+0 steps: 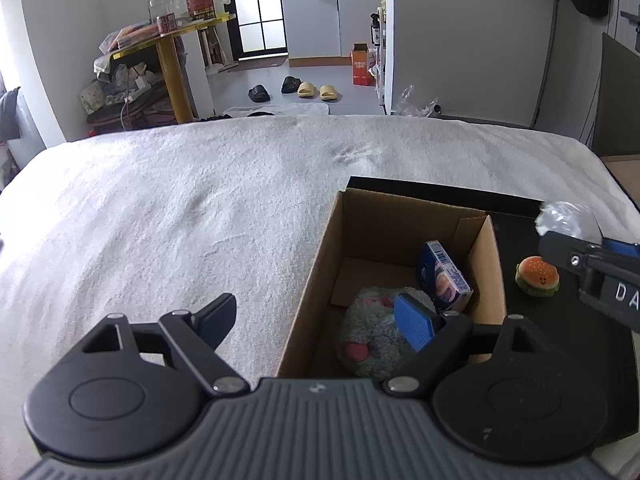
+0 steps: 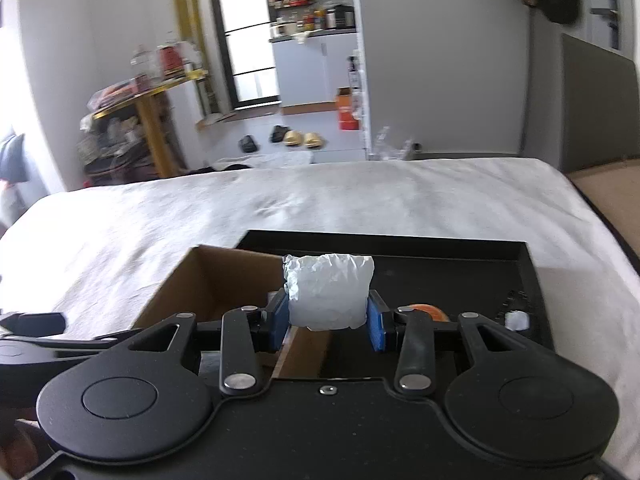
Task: Organize soft objects
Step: 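Carry the white plush into the cardboard box and release it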
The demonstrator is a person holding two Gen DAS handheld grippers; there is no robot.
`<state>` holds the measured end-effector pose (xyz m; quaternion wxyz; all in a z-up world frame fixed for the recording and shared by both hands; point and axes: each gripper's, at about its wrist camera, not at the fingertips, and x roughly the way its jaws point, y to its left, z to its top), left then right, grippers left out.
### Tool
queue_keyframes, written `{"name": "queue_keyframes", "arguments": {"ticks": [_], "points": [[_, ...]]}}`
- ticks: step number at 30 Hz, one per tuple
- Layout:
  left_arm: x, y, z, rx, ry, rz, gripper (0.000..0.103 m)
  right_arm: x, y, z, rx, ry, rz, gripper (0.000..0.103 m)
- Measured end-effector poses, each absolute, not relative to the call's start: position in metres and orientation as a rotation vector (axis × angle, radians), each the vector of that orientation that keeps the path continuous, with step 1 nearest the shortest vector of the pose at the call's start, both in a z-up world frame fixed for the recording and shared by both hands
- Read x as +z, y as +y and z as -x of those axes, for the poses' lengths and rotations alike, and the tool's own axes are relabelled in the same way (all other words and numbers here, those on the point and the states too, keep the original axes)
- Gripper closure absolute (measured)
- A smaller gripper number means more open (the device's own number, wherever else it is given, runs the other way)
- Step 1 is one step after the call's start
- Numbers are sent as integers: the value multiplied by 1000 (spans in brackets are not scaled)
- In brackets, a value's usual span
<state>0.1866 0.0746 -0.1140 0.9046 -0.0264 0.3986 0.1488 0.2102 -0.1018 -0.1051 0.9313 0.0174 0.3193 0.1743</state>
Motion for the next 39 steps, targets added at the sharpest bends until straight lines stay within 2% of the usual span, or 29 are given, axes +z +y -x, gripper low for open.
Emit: {"name": "queue_keyframes", "arguments": {"ticks": [8,11,25,28,31,35,37,39], "points": [[-124,84,-185,272,819,100,21,-102,-73,-203,467,635,17,64],[-129,91,-186,268,822,127,27,-105,-66,-203,483,645,28,64],[-159,122,-183,226,881,268,77,-124,-37,-211,499,714,60,63],[-161,128,-181,222,884,307,84,-123,-29,-212,509,725,54,63],[-162,131,-180,217,886,326,89,-118,-20,-216,528,723,48,63],[-162,131,-178,215,886,327,90,-115,-10,-214,569,708,48,61],[-162,131,-177,216,888,322,90,-114,-7,-211,604,705,54,53],[-161,130,-176,218,889,317,90,-112,-7,-208,612,693,61,51]]}}
